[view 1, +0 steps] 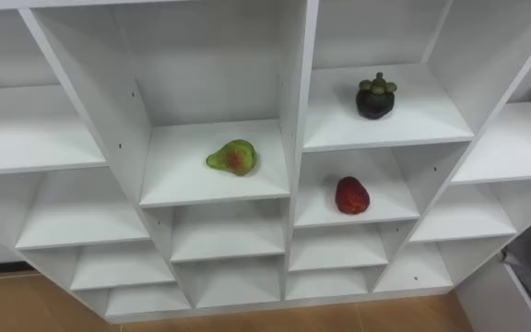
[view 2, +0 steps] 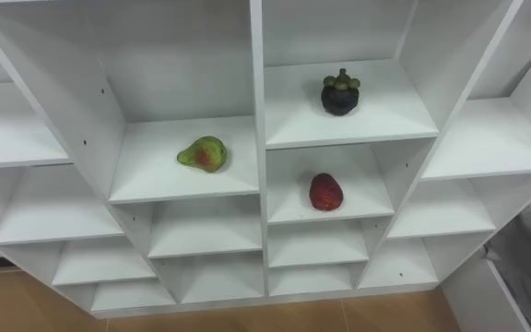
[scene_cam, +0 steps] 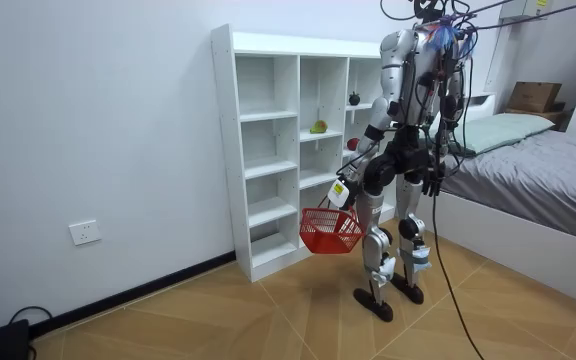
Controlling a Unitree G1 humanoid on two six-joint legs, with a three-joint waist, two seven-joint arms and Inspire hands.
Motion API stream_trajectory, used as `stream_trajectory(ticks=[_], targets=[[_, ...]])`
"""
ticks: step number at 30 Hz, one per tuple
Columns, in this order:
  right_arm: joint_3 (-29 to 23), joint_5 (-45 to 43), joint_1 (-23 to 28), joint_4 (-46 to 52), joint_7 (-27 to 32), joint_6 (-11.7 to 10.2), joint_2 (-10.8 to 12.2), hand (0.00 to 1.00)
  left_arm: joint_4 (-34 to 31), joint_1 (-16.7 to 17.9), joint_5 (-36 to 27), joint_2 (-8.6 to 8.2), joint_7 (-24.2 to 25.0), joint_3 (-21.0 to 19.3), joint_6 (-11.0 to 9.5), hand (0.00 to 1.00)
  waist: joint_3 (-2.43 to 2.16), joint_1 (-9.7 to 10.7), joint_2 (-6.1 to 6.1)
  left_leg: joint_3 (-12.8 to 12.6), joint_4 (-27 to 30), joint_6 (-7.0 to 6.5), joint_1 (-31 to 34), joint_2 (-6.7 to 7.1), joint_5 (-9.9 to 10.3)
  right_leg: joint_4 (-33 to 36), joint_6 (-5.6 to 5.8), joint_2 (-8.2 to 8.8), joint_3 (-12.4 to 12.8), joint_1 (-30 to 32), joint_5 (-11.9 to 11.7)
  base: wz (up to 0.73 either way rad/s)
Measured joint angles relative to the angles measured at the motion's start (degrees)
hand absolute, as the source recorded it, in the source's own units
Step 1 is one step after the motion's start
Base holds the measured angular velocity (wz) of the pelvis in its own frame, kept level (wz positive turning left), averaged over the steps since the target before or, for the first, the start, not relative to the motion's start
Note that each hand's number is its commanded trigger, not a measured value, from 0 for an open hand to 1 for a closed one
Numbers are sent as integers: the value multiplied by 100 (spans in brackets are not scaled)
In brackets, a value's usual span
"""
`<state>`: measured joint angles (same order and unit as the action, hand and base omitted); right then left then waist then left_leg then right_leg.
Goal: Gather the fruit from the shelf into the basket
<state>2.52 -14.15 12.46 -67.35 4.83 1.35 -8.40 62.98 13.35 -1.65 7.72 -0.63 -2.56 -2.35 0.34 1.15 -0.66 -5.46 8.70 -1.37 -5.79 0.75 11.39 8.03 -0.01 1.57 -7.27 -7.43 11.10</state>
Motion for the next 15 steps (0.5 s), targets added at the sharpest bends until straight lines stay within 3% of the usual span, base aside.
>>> stream_trajectory(ticks=[15], targets=[[-223, -243, -207, -18, 173, -10, -1, 0, 0, -8, -2, -12, -16, -3, 0, 100, 3, -3, -14, 5, 0, 0, -40, 3, 0, -10, 1, 0, 46, -12, 2, 0]])
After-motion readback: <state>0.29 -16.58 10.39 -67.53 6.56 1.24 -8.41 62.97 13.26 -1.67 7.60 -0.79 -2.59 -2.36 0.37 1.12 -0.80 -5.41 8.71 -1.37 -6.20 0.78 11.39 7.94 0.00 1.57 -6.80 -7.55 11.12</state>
